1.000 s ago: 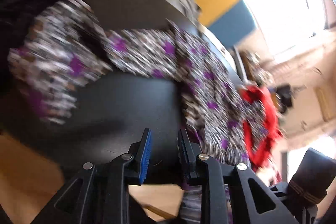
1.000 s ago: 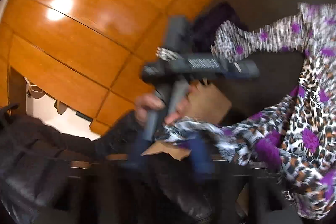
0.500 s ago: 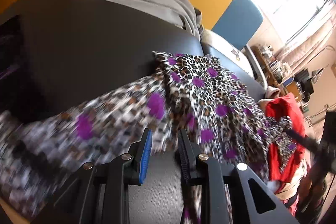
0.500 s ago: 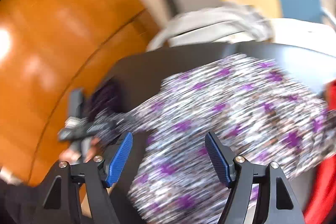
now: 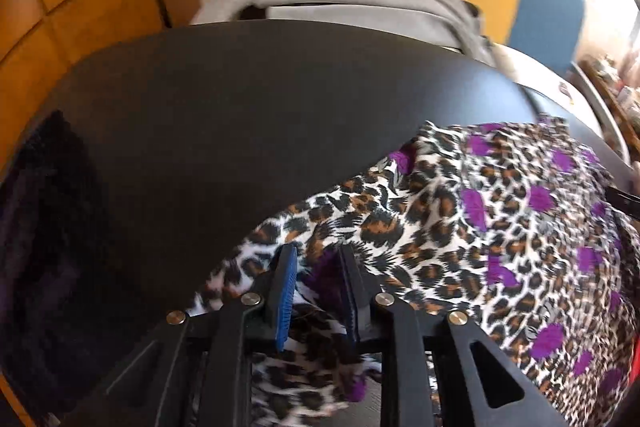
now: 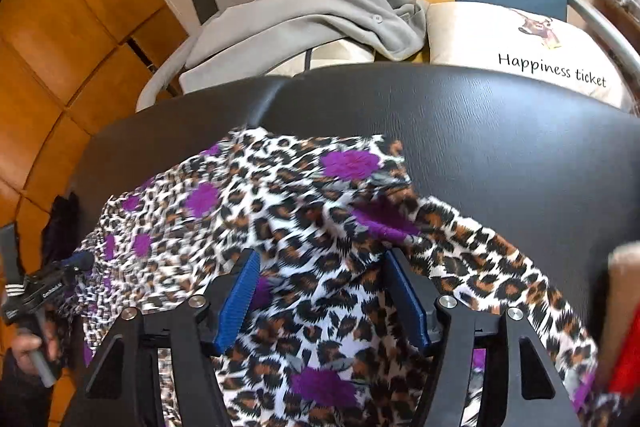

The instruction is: Fold clothes

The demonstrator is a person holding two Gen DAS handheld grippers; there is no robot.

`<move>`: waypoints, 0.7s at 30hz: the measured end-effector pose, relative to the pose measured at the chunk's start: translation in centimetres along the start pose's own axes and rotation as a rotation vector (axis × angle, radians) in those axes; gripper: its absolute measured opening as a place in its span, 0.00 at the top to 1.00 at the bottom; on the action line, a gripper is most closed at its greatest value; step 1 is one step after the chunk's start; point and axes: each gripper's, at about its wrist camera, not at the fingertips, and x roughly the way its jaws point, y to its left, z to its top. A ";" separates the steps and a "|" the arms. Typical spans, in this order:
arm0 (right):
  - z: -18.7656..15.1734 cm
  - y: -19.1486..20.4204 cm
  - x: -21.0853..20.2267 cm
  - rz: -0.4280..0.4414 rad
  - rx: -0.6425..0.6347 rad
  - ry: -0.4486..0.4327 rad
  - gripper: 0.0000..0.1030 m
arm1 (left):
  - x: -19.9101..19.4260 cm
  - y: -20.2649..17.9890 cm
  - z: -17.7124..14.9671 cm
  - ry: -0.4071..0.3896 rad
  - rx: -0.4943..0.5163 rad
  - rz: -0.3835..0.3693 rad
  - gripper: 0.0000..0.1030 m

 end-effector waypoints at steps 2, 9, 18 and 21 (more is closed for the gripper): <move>1.2 0.2 0.8 0.002 -0.002 -0.018 0.35 | 0.9 0.8 1.5 0.000 -0.019 0.050 0.77; 4.0 3.2 4.0 -0.103 -0.165 -0.059 0.21 | 3.1 1.1 6.0 0.010 -0.030 0.172 0.77; 3.1 6.3 0.9 -0.129 -0.293 -0.104 0.28 | -5.4 0.7 3.9 -0.182 0.000 0.164 0.81; 1.0 5.5 -4.3 -0.047 -0.222 -0.161 0.28 | -9.1 -0.2 0.5 -0.201 0.020 0.013 0.80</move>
